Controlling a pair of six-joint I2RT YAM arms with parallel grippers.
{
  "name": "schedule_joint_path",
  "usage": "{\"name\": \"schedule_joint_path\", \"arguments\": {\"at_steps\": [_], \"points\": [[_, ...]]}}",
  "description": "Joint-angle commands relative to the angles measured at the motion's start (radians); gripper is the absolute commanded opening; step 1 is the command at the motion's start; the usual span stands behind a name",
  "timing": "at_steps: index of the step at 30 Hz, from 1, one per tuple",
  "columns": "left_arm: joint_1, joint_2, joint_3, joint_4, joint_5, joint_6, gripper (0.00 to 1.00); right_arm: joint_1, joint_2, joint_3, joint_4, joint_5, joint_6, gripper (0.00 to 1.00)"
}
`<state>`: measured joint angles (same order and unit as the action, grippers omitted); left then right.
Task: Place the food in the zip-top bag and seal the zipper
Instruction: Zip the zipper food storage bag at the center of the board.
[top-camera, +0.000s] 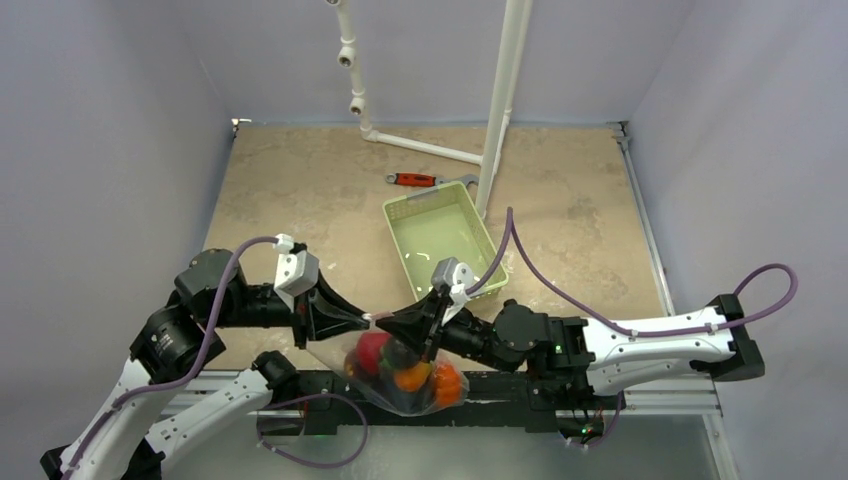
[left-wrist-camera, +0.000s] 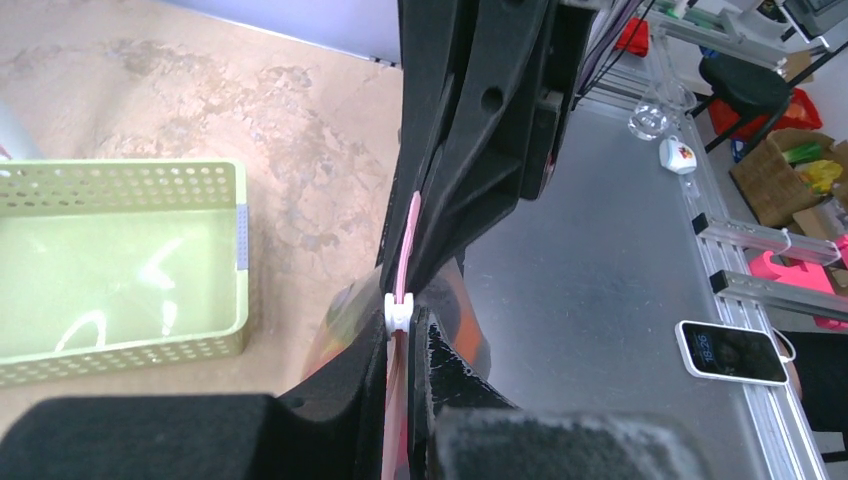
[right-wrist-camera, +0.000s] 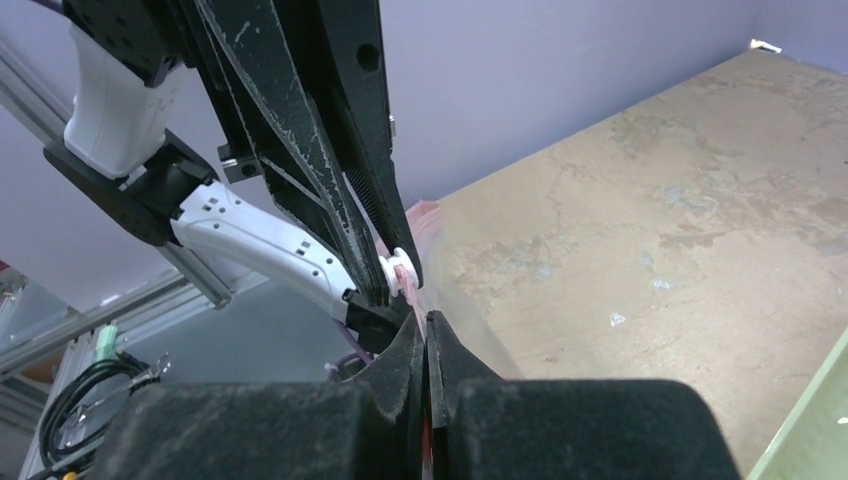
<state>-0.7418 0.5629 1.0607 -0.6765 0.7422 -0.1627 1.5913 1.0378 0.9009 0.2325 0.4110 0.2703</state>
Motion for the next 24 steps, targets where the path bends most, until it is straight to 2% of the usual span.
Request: {"name": "schedule_joint_path", "arguments": {"at_steps": [1, 9, 14, 15, 17, 19, 21, 24], "points": [[-0.002, -0.031, 0.022, -0.129, -0.053, 0.001, 0.0, -0.002, -0.081, 0.004, 0.099, 0.093, 0.019, 0.0], [-0.002, -0.072, 0.022, -0.158, -0.108, -0.043, 0.0, -0.002, -0.113, -0.018, 0.075, 0.12, 0.034, 0.0], [-0.002, -0.064, 0.02, -0.129, -0.089, -0.05, 0.0, -0.002, -0.128, -0.005, 0.064, 0.083, 0.012, 0.0], [-0.001, -0.058, 0.019, -0.126, -0.083, -0.048, 0.0, -0.002, -0.133, 0.004, 0.052, 0.07, 0.01, 0.06], [-0.001, -0.049, 0.018, -0.121, -0.074, -0.042, 0.0, -0.002, -0.145, 0.017, 0.027, 0.021, 0.0, 0.29], [-0.002, -0.042, 0.017, -0.114, -0.067, -0.037, 0.0, -0.002, -0.152, 0.033, 0.005, -0.029, -0.018, 0.46], [-0.002, -0.04, 0.016, -0.108, -0.059, -0.032, 0.0, -0.002, -0.145, 0.056, -0.029, -0.067, -0.026, 0.55], [-0.001, -0.04, 0.02, -0.095, -0.044, -0.026, 0.0, -0.002, -0.111, 0.097, -0.1, -0.086, -0.029, 0.63]]}}
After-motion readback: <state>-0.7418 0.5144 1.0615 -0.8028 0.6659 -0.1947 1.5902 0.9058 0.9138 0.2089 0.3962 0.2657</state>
